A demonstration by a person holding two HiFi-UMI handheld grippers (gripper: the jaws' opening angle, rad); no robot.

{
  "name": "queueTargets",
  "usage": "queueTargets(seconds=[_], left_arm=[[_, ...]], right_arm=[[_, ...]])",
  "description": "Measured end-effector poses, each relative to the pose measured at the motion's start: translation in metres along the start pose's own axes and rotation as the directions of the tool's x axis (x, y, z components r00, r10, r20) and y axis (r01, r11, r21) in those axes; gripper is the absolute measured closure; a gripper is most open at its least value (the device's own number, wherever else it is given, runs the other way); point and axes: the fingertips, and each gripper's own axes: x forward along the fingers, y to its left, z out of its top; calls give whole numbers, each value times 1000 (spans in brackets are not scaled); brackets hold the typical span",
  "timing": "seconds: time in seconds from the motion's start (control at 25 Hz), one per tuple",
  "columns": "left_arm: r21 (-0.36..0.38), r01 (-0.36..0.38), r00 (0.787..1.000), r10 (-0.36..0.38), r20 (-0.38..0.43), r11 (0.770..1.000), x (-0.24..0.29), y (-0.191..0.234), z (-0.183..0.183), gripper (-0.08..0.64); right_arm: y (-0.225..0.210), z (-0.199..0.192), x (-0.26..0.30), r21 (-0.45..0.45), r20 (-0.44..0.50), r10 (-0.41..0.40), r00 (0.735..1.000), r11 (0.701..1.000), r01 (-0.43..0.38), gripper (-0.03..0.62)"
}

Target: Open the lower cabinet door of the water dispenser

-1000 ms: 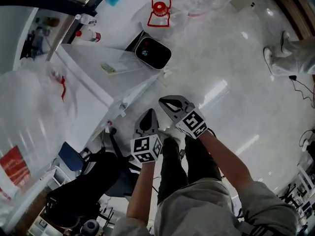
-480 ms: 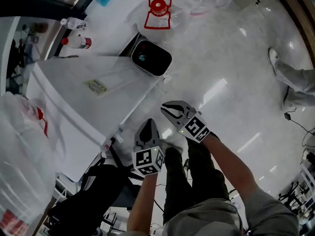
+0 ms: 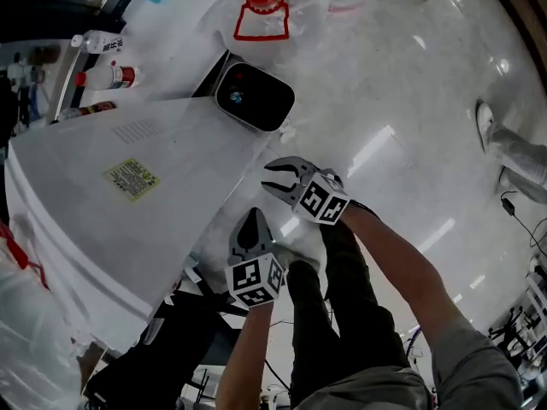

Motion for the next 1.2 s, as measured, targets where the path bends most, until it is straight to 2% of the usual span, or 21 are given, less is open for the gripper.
queueTargets(seconds=[0.2,0.36,0.48,0.72,1.04,1.2], left_arm=[[-7,-8,1000,8,-23,1000,4,8,-4,552],[-10,-7,1000,7,-29,1000,2,7,-5,552],[-13,-7,1000,6,-30,1000,1,6,-5,554],[-23,-9,999,8,-41,1000,4,5,-11,552],[-42,-11,999,9,-44,999,7,6,-19,552],[-61,-28,999,25,-40,998,6,14,-25,552]], right_arm=[[-18,-11,31,-119,-92,67,994,990,-78,440],[-22,-22,49,-232,-175,115,978,960,-155,421],[-27,-31,60,-294,-221,117,968,939,-180,414],[-41,-34,71,-358,-256,99,962,914,-189,414],[-36,-36,79,-433,-288,99,953,874,-222,419],[-36,-36,80,-433,-287,89,954,876,-212,440]])
